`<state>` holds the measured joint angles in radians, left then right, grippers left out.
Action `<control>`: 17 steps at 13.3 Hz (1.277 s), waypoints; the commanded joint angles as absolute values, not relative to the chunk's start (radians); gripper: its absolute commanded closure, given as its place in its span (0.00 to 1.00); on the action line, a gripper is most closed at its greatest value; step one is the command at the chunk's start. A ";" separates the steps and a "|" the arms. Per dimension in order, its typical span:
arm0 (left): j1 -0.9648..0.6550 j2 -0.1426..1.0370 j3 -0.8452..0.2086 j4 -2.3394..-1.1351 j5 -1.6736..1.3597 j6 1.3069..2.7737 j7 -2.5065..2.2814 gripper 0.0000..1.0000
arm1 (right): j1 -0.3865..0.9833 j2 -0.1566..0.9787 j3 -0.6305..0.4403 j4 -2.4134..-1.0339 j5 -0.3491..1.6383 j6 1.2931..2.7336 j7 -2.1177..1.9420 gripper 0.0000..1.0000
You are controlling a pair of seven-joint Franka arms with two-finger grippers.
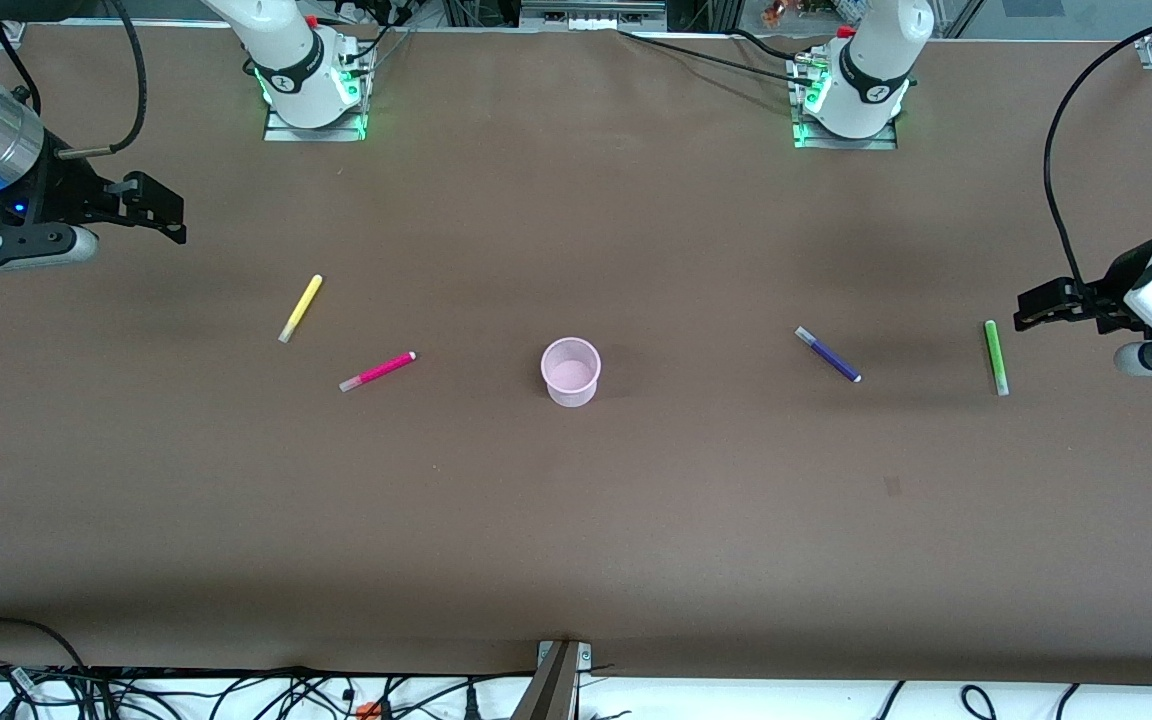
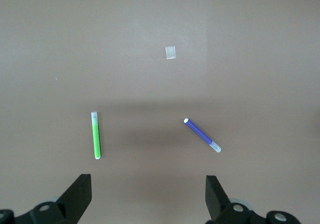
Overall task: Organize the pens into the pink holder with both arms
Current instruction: 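Reach the left gripper down to the blue marker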
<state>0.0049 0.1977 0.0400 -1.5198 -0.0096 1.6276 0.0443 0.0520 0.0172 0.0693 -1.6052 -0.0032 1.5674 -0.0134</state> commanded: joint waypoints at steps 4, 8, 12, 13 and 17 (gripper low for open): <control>-0.014 0.213 0.046 -1.502 -0.021 1.597 0.031 0.00 | 0.043 -0.008 0.077 -1.605 0.012 1.535 0.023 0.00; -0.009 0.236 0.048 -1.522 -0.020 1.597 -0.006 0.00 | 0.043 -0.009 0.080 -1.609 0.015 1.537 0.034 0.00; 0.003 0.313 0.046 -1.539 -0.023 1.597 -0.008 0.00 | 0.043 -0.006 0.081 -1.609 0.015 1.543 0.029 0.00; 0.003 0.337 0.048 -1.539 -0.032 1.604 -0.023 0.00 | 0.043 -0.006 0.081 -1.611 0.015 1.546 0.031 0.00; 0.002 0.414 0.048 -1.577 -0.120 1.679 -0.315 0.00 | 0.043 -0.005 0.081 -1.627 0.017 1.565 0.037 0.00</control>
